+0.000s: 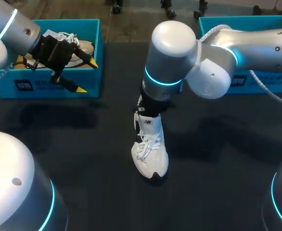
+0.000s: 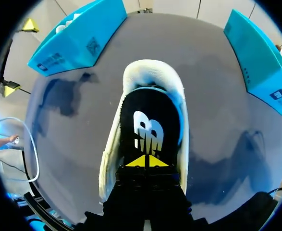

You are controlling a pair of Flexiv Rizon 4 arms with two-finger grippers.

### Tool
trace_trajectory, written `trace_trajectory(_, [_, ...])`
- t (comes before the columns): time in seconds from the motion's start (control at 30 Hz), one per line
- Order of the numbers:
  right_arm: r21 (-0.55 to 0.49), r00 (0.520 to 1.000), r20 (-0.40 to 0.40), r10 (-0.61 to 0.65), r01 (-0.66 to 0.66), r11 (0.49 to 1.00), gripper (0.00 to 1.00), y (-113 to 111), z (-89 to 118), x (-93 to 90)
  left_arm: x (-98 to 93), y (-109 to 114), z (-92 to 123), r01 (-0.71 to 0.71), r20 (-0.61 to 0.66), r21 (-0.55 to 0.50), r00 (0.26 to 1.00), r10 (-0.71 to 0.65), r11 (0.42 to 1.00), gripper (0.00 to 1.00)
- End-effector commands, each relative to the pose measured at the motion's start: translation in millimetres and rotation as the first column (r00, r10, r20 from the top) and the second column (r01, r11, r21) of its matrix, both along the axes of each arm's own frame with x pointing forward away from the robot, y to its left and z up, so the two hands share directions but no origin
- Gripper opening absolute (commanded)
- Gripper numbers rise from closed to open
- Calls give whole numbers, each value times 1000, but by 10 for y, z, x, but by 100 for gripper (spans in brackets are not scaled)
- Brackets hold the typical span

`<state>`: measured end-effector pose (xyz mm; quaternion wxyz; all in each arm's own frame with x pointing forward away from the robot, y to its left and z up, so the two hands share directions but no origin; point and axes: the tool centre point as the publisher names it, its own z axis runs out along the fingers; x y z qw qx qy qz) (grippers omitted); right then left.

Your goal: Take the shoe out of the shoebox, open the shoe tongue, remove and reinsert the insole, then place the shoe into the shoebox

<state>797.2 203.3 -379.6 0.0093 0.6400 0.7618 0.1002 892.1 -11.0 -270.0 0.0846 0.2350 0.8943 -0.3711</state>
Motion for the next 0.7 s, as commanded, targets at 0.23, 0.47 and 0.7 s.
trace_trajectory(0.23, [-55, 1000, 0, 4, -4, 998, 0, -7, 148, 33, -13, 2, 4, -1, 1, 3, 1000, 1, 1000, 100])
trace_trajectory(0.47, [-71, 1000, 15, 25, -24, 997, 0, -42, 184, 154, -13, 2, 4, -1, 1, 3, 1000, 1, 1000, 100])
trace_trajectory(0.7, [-66, 998, -3, 69, -69, 995, 0, -12, -23, 356, -13, 2, 4, -1, 1, 3, 1000, 1, 1000, 100])
